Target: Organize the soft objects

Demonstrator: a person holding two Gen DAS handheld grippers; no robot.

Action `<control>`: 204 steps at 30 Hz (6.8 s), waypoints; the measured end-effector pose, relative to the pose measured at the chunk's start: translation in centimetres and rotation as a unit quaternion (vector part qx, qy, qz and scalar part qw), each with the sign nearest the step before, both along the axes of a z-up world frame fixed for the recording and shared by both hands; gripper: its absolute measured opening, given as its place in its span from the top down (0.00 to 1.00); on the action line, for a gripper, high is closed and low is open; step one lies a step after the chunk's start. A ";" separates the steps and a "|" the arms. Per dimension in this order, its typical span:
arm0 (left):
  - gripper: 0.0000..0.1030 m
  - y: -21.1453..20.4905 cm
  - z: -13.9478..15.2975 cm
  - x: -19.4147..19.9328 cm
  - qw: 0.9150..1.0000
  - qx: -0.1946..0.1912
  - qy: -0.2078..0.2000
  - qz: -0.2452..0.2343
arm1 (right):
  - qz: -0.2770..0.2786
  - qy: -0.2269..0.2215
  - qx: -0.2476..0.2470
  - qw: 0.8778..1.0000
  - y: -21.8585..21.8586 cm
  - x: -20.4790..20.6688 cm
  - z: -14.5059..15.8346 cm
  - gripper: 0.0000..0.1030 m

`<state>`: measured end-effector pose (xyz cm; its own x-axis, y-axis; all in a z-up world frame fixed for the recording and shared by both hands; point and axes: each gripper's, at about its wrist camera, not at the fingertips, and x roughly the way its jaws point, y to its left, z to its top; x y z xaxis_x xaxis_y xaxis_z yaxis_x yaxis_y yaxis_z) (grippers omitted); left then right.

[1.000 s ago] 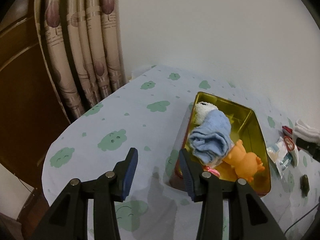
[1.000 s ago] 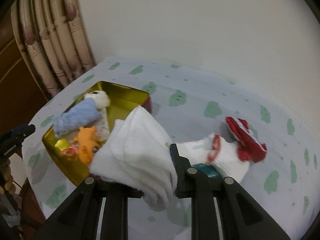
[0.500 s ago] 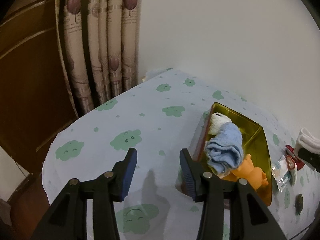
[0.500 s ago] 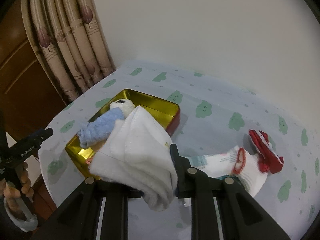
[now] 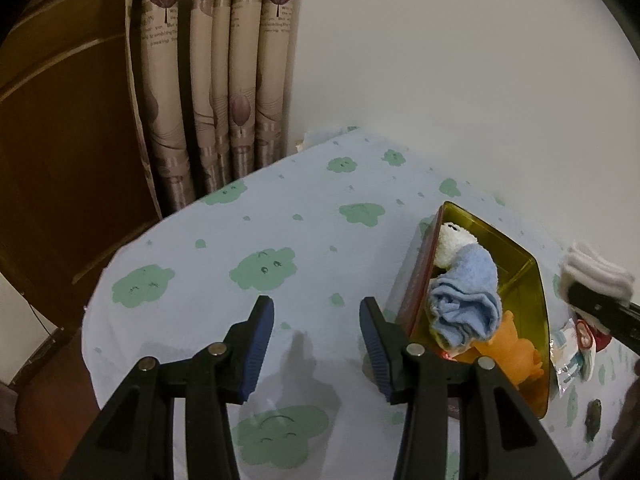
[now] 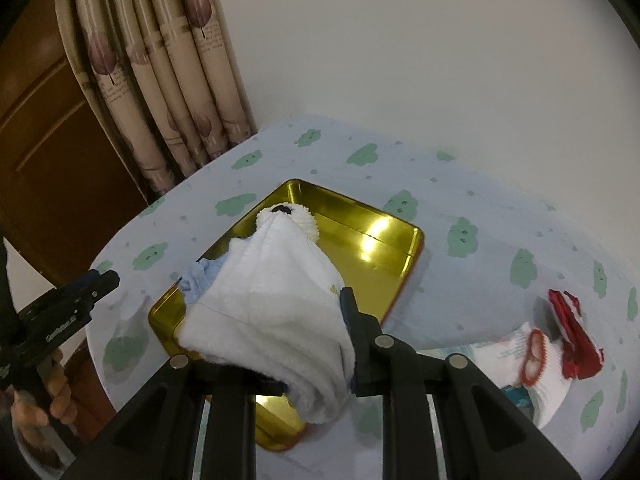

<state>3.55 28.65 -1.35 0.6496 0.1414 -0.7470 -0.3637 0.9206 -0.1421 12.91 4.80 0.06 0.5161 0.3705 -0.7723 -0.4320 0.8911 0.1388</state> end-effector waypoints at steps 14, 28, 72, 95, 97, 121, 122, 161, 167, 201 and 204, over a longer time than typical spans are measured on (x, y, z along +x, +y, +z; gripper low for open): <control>0.56 0.5 -0.8 0.4 1.000 -0.013 0.015 0.001 | -0.015 0.013 -0.063 0.998 3.2 3.3 -3.5 0.81; 0.56 0.4 -0.9 0.4 1.000 -0.010 0.017 0.002 | -0.022 0.012 -0.097 0.995 4.6 4.7 -5.1 0.81; 0.56 -0.9 -0.9 0.9 0.999 0.042 0.027 -0.008 | -0.032 -0.023 -0.055 0.998 -0.5 0.2 -0.8 0.35; 0.56 -1.7 -0.7 0.9 0.997 0.063 0.028 -0.019 | -0.217 0.040 -0.110 0.969 -25.6 -8.4 -5.5 0.27; 0.56 -1.9 -0.7 0.8 0.997 0.065 0.028 -0.020 | -0.220 0.048 -0.103 0.969 -26.2 -9.0 -6.6 0.26; 0.56 -8.7 -0.1 0.8 0.984 0.126 0.039 -0.118 | -0.228 0.037 -0.066 0.971 -26.5 -8.8 -10.8 0.39; 0.56 -9.8 0.2 0.9 0.982 0.130 0.037 -0.135 | -0.227 0.036 -0.064 0.971 -26.6 -8.9 -10.8 0.40; 0.51 -34.5 -4.8 6.7 0.870 0.160 0.123 -0.449 | -0.249 0.005 -0.056 0.967 -30.4 -7.1 -11.2 0.54; 0.48 -37.0 -5.1 8.6 0.844 0.179 0.123 -0.491 | -0.249 0.006 -0.051 0.967 -30.5 -7.0 -11.2 0.53; 0.00 -39.3 -10.1 15.9 0.791 0.156 0.215 -0.551 | -0.236 0.009 -0.047 0.970 -30.1 -6.7 -11.4 0.42; 0.00 -38.6 -10.5 16.2 0.800 0.128 0.219 -0.544 | -0.236 0.009 -0.048 0.970 -30.1 -6.8 -11.4 0.42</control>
<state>19.76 -9.95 -11.88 0.1765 -0.1456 -0.9735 0.7100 0.7039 0.0235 6.14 -25.33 -11.33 0.5969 0.0220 -0.8020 0.0296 0.9983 0.0495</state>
